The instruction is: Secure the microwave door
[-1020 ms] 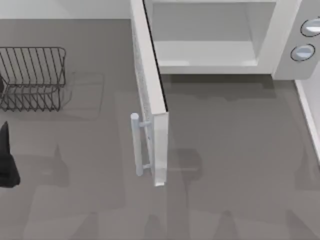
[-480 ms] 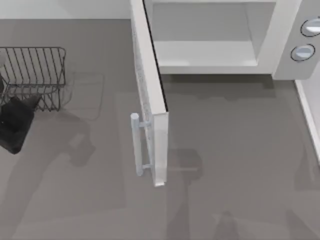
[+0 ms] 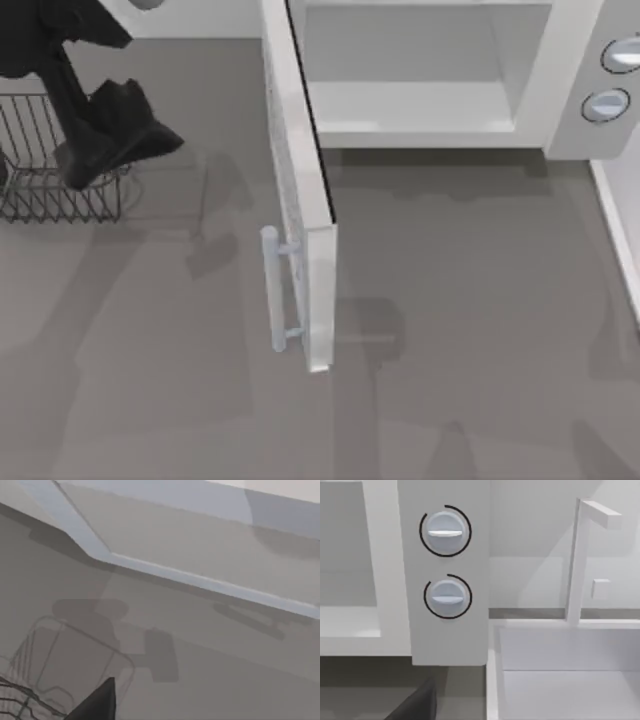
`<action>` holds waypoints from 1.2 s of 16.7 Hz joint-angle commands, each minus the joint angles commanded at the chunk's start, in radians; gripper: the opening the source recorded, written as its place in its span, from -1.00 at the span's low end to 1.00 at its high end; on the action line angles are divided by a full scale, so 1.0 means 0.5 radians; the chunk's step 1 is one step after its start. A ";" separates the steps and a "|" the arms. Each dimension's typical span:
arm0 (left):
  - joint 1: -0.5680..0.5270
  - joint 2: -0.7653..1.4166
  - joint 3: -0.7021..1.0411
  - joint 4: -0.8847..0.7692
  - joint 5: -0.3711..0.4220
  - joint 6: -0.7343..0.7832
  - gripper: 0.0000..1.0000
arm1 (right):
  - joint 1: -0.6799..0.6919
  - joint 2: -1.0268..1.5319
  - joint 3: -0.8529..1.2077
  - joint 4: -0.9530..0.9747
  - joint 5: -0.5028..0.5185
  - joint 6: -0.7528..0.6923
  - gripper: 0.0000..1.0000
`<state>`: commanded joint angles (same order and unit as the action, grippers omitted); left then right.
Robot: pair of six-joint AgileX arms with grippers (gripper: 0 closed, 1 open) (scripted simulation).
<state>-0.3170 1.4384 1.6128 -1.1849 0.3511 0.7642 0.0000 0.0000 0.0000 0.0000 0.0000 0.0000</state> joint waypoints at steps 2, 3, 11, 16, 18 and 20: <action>-0.053 0.262 0.293 -0.214 0.066 0.135 1.00 | 0.000 0.000 0.000 0.000 0.000 0.000 1.00; -0.076 0.377 0.421 -0.308 0.095 0.194 1.00 | 0.000 0.000 0.000 0.000 0.000 0.000 1.00; -0.149 0.762 0.852 -0.620 0.194 0.389 1.00 | 0.000 0.000 0.000 0.000 0.000 0.000 1.00; -0.157 0.757 0.816 -0.584 0.190 0.377 1.00 | 0.000 0.000 0.000 0.000 0.000 0.000 1.00; -0.195 0.752 0.706 -0.472 0.181 0.344 1.00 | 0.000 0.000 0.000 0.000 0.000 0.000 1.00; -0.239 0.746 0.545 -0.284 0.167 0.295 1.00 | 0.000 0.000 0.000 0.000 0.000 0.000 1.00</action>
<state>-0.4364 1.8114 1.8854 -1.3269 0.4344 0.9120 0.0000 0.0000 0.0000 0.0000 0.0000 0.0000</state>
